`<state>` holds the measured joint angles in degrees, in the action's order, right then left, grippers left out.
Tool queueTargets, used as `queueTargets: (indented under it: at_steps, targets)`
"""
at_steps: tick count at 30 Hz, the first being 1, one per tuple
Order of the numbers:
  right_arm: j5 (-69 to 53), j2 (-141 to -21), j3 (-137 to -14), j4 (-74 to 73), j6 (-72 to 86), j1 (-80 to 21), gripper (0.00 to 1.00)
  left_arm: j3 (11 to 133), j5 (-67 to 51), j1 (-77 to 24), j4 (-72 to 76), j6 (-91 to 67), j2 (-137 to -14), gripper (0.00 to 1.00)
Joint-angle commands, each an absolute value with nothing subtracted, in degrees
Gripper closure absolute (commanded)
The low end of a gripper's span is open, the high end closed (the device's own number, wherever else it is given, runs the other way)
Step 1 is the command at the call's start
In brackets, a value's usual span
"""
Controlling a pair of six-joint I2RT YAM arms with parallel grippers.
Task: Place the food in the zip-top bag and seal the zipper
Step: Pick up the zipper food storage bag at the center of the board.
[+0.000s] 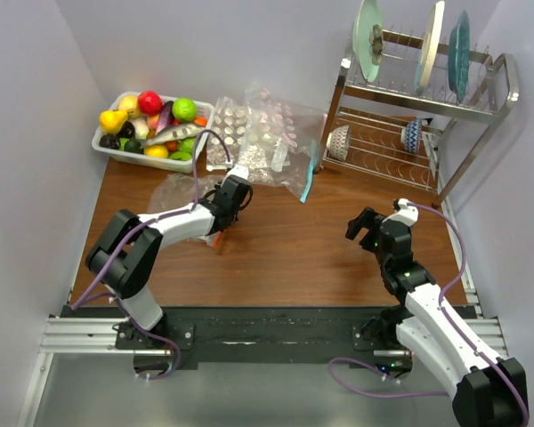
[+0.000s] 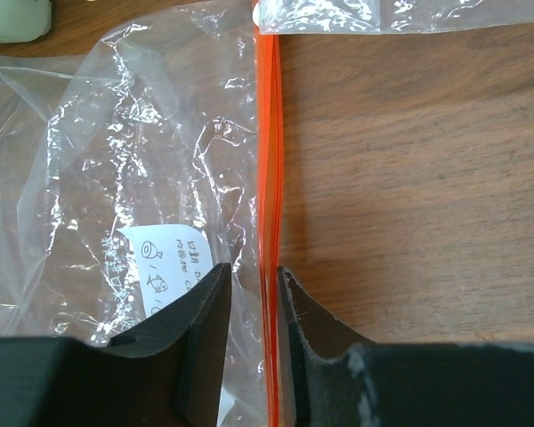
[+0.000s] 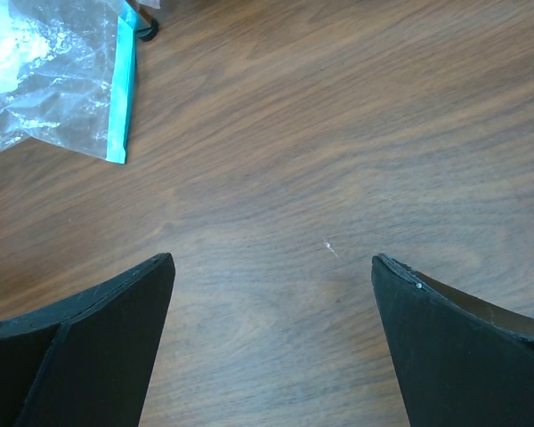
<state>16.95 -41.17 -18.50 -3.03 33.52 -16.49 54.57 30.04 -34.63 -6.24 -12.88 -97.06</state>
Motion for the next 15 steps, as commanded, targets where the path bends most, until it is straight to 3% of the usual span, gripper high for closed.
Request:
queueTargets:
  at_steps: [1,15]
  targets:
    - [17.1,-40.8,-18.4,-2.0,34.2,-16.4,0.04,57.0,31.8,-34.8,-6.2,-13.7,-96.2,0.7]
    - [17.1,-41.0,-18.4,-1.9,34.2,-16.3,0.04,57.0,32.8,-34.8,-6.2,-13.9,-94.9,0.64]
